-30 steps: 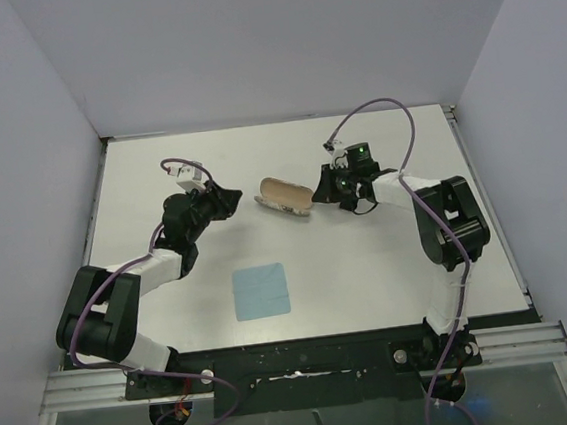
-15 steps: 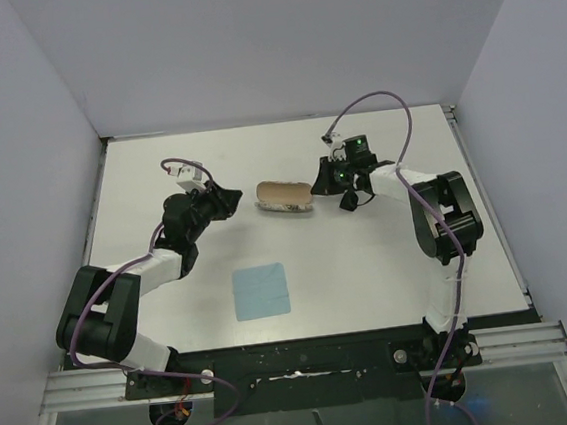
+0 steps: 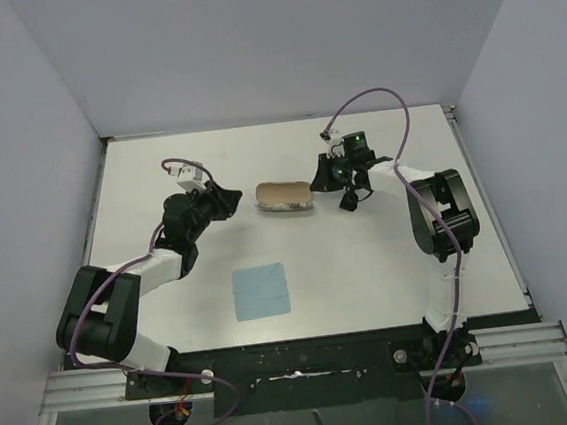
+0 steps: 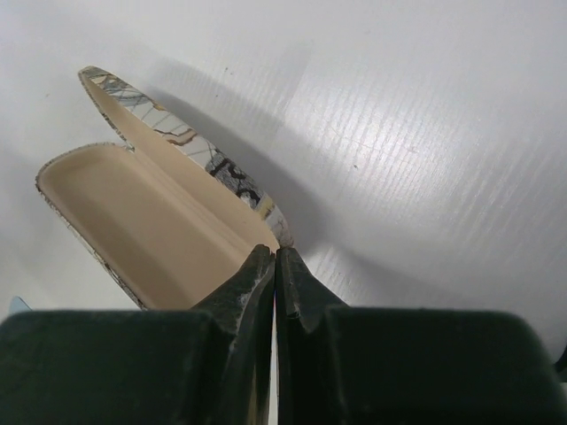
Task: Organize the sunglasses
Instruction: Adjust the sunglasses case at the center of the board.
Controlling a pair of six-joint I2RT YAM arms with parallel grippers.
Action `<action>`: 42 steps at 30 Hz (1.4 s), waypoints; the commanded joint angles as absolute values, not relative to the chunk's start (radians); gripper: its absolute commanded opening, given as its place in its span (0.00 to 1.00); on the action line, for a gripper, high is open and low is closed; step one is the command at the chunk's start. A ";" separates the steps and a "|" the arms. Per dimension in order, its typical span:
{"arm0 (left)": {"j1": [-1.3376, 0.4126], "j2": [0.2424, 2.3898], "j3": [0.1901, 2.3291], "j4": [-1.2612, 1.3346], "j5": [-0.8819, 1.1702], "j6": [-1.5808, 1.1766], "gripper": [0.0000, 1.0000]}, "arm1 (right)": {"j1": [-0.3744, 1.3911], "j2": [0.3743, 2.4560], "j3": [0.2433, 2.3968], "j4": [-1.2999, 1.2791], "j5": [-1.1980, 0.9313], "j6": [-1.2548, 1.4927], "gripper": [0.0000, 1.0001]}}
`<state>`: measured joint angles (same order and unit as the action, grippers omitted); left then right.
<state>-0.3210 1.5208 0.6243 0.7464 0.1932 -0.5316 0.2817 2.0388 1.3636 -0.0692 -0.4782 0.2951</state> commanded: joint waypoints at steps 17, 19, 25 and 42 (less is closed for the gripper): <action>-0.326 1.523 0.653 0.763 0.198 -0.512 0.27 | 0.277 2.001 1.358 -0.040 -0.480 0.301 0.00; -0.326 1.523 0.653 0.764 0.199 -0.512 0.27 | 0.279 1.990 1.350 -0.039 -0.480 0.303 0.00; -0.325 1.522 0.653 0.765 0.200 -0.514 0.27 | 0.285 1.975 1.336 -0.044 -0.479 0.303 0.00; -0.325 1.517 0.653 0.772 0.203 -0.519 0.27 | 0.304 1.929 1.288 -0.035 -0.474 0.317 0.00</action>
